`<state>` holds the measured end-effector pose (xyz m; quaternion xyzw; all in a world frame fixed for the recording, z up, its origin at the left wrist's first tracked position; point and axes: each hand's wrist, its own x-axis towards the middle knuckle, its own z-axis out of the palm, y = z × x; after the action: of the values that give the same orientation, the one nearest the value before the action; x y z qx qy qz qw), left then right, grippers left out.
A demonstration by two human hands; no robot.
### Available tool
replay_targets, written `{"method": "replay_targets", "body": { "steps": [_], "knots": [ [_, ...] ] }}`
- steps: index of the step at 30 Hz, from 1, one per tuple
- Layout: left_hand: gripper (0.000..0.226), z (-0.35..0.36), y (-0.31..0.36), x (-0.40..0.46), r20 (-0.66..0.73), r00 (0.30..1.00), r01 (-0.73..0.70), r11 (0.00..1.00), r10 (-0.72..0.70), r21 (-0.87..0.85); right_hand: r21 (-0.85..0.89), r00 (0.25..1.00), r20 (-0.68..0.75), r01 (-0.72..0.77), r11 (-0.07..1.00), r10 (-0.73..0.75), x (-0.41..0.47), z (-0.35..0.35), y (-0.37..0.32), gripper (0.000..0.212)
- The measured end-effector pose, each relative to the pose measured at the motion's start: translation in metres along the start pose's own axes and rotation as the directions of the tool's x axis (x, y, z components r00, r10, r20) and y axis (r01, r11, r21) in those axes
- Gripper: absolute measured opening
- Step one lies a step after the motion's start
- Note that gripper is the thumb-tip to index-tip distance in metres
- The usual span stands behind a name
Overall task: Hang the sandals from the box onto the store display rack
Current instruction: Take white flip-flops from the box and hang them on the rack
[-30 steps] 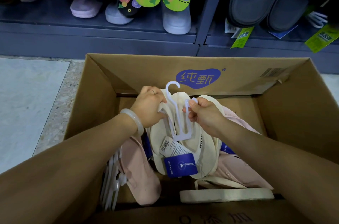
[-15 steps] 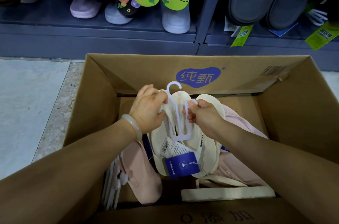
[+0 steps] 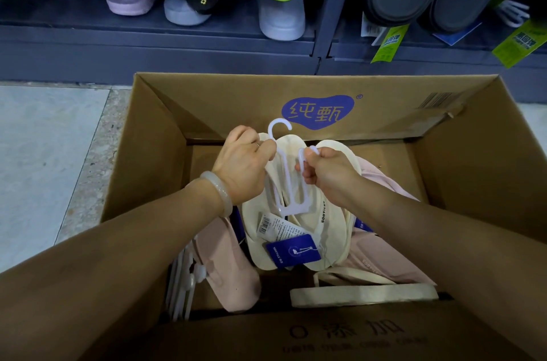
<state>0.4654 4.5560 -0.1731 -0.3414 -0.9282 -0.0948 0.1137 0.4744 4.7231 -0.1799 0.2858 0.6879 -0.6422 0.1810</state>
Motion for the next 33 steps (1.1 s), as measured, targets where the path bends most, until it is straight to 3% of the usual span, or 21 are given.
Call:
{"method": "replay_targets", "body": {
  "steps": [11, 14, 16, 18, 20, 21, 23, 26, 28, 29, 31, 32, 33],
  "knots": [
    [0.022, 0.011, -0.005, -0.005, -0.052, 0.998, -0.028, 0.985, 0.038, 0.173, 0.098, 0.998, -0.033, -0.058, 0.994, 0.061, -0.004, 0.011, -0.001, 0.017],
    [0.03, 0.014, -0.007, -0.003, 0.064, 0.997, -0.045, 0.986, 0.034, 0.162, 0.047, 0.999, -0.007, -0.031, 0.998, 0.032, -0.007, 0.01, -0.003, 0.017],
    [0.049, 0.01, -0.009, -0.003, 0.22, 0.97, 0.116, 0.991, -0.099, -0.066, -0.018, 0.999, 0.04, 0.015, 1.0, -0.014, -0.007, 0.003, -0.006, 0.02],
    [0.054, 0.0, -0.009, 0.003, 0.324, 0.886, 0.438, 0.828, -0.332, -0.349, -0.036, 0.994, 0.097, 0.044, 0.998, -0.041, -0.005, -0.004, -0.008, 0.022],
    [0.055, -0.003, -0.013, 0.012, 0.314, 0.771, 0.623, 0.551, -0.555, -0.555, -0.022, 0.989, 0.141, 0.051, 0.998, -0.047, -0.004, -0.006, -0.009, 0.022],
    [0.056, -0.002, -0.015, 0.017, 0.36, 0.7, 0.676, 0.411, -0.616, -0.612, -0.013, 0.986, 0.161, 0.053, 0.999, -0.05, -0.005, -0.006, -0.009, 0.021],
    [0.049, -0.001, -0.017, 0.023, 0.553, 0.59, 0.764, 0.184, -0.588, -0.619, -0.01, 0.978, 0.201, 0.061, 0.998, -0.058, -0.008, -0.002, -0.009, 0.019],
    [0.011, -0.001, -0.014, 0.023, 0.65, 0.545, 0.794, 0.077, -0.529, -0.603, -0.029, 0.962, 0.268, 0.068, 0.997, -0.058, -0.014, 0.001, -0.01, 0.017],
    [0.015, -0.002, -0.013, 0.023, 0.657, 0.531, 0.794, 0.043, -0.535, -0.606, -0.135, 0.962, 0.267, 0.097, 0.986, -0.058, -0.013, -0.004, -0.013, 0.019],
    [0.018, -0.004, -0.014, 0.023, 0.665, 0.523, 0.801, 0.041, -0.533, -0.597, -0.295, 0.969, 0.225, 0.165, 0.941, -0.099, -0.011, -0.01, -0.014, 0.023],
    [0.026, -0.008, -0.014, 0.025, 0.678, 0.5, 0.824, 0.053, -0.539, -0.565, -0.712, 0.955, 0.151, 0.285, 0.642, -0.257, -0.004, -0.025, -0.017, 0.028],
    [0.031, -0.009, -0.016, 0.025, 0.678, 0.486, 0.834, 0.06, -0.552, -0.549, -0.83, 0.946, 0.137, 0.272, 0.488, -0.294, -0.002, -0.031, -0.017, 0.03],
    [0.033, -0.009, -0.019, 0.023, 0.672, 0.479, 0.839, 0.069, -0.565, -0.54, -0.881, 0.953, 0.125, 0.234, 0.411, -0.276, -0.002, -0.036, -0.016, 0.034]
  ]
}}
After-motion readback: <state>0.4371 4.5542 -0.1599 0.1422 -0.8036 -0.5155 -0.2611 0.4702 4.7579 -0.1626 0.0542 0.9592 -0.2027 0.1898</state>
